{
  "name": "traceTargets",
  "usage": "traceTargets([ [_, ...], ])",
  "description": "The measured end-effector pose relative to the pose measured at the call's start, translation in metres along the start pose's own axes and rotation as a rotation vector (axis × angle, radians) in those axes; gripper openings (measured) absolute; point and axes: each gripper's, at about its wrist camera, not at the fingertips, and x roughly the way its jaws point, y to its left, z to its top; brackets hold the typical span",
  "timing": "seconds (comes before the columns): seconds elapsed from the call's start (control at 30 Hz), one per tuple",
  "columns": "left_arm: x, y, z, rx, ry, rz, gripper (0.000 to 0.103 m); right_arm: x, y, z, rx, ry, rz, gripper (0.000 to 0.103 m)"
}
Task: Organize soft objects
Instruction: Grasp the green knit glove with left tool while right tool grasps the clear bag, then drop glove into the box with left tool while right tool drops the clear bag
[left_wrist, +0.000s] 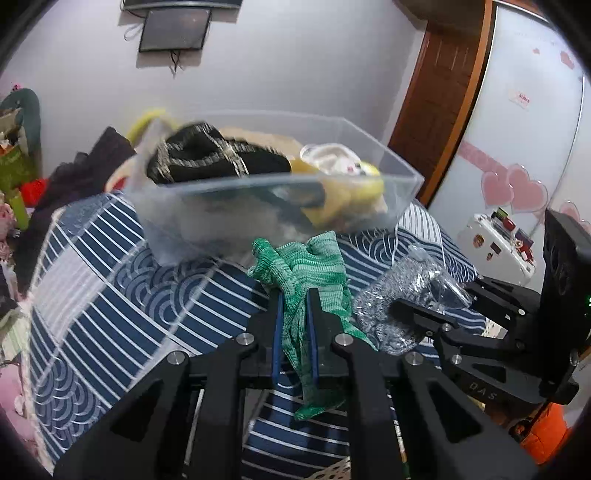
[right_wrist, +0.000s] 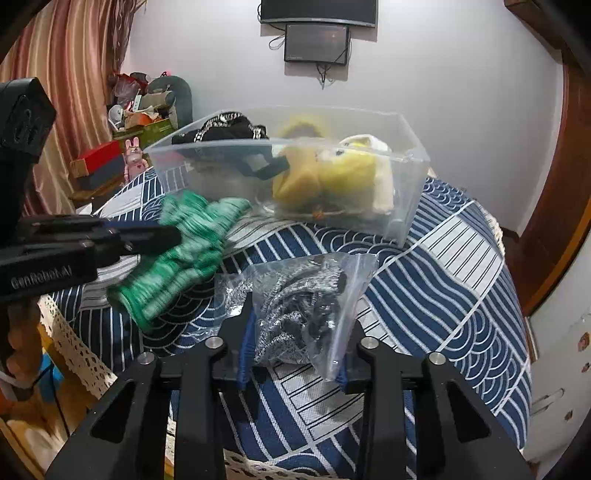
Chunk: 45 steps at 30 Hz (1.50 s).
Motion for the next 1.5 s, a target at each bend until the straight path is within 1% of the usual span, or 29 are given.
traceTargets([
  [0.23, -0.028, 0.002, 0.012, 0.026, -0.089, 0.043, 0.011, -0.011, -0.005, 0.013, 0.011, -0.059, -0.038, 0.028],
  [0.37, -0.045, 0.001, 0.024, 0.046, -0.158, 0.067, 0.011, -0.022, -0.012, 0.026, 0.035, -0.112, -0.056, 0.028],
  [0.63, -0.051, -0.005, 0.054, 0.055, -0.265, 0.1, 0.011, -0.035, -0.02, 0.053, 0.07, -0.222, -0.079, 0.028],
  [0.8, -0.047, 0.003, 0.074, 0.027, -0.296, 0.101, 0.011, -0.031, -0.019, 0.074, 0.081, -0.268, -0.07, 0.028],
  [0.87, -0.044, 0.006, 0.081, 0.021, -0.307, 0.117, 0.011, -0.028, -0.019, 0.08, 0.084, -0.278, -0.065, 0.028],
  [0.97, -0.035, 0.009, 0.091, 0.018, -0.307, 0.127, 0.011, -0.021, -0.015, 0.092, 0.085, -0.291, -0.067, 0.028],
  [1.1, -0.021, 0.014, 0.101, 0.01, -0.296, 0.129, 0.011, -0.008, -0.014, 0.103, 0.083, -0.279, -0.065, 0.028],
  [1.23, -0.001, 0.017, 0.107, 0.021, -0.271, 0.147, 0.011, 0.011, -0.013, 0.108, 0.078, -0.237, -0.061, 0.028],
  [1.33, 0.017, 0.021, 0.108, 0.014, -0.24, 0.188, 0.011, 0.027, -0.012, 0.109, 0.076, -0.197, -0.061, 0.028],
  [1.43, 0.036, 0.03, 0.11, -0.017, -0.181, 0.175, 0.011, 0.042, -0.013, 0.106, 0.084, -0.151, -0.058, 0.028],
  [1.5, 0.045, 0.035, 0.11, -0.025, -0.157, 0.163, 0.011, 0.049, -0.013, 0.101, 0.089, -0.123, -0.051, 0.028],
])
